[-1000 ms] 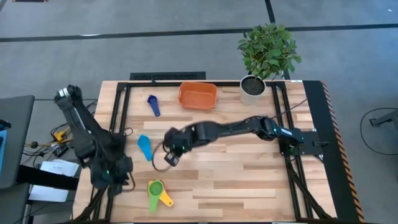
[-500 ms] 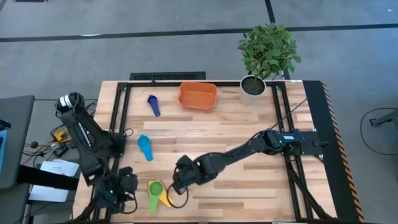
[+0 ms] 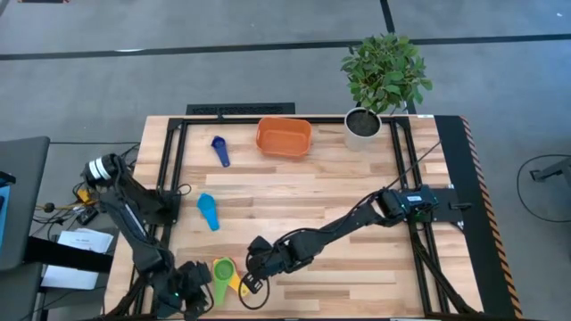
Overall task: Nest measuring cups in basket
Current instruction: Stack the green measuring cup on top of the yellow measuring cup, then stack the light blue measuring cup on top of the green measuring cup
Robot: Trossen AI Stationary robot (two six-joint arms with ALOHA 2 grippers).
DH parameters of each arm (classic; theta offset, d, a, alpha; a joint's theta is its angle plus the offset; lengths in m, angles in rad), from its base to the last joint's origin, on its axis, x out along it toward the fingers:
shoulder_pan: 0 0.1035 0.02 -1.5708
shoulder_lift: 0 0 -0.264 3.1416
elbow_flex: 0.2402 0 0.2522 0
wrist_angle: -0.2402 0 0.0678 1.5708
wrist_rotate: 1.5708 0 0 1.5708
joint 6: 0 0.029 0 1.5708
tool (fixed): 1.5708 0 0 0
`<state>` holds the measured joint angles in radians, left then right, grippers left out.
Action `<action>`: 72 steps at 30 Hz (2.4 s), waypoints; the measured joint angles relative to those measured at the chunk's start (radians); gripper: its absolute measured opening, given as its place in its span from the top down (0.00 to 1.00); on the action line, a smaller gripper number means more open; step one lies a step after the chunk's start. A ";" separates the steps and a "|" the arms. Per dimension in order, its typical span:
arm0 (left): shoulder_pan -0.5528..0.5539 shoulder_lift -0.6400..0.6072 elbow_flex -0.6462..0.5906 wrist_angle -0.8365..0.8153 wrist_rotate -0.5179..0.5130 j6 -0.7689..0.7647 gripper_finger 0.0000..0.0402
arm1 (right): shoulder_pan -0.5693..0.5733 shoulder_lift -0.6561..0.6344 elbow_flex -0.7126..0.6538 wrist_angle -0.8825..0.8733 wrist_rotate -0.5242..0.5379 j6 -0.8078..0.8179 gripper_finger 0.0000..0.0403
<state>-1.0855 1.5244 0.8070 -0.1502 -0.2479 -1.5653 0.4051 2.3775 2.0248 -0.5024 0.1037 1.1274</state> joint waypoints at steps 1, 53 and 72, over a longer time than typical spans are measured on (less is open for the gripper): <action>0.000 0.021 0.000 0.034 -0.004 -0.017 0.74 | 0.000 0.000 -0.001 0.005 0.000 -0.009 0.99; 0.216 0.022 0.000 0.186 -0.079 0.148 0.74 | -0.036 0.064 -0.001 0.196 -0.129 -0.186 0.99; 0.232 -0.350 0.001 -0.364 -0.244 0.012 0.74 | -0.083 -0.073 0.000 -0.024 -0.075 -0.278 0.88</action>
<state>-0.8530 1.1741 0.8078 -0.5145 -0.4924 -1.5536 0.3222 2.3043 2.0247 -0.5260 0.0289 0.8497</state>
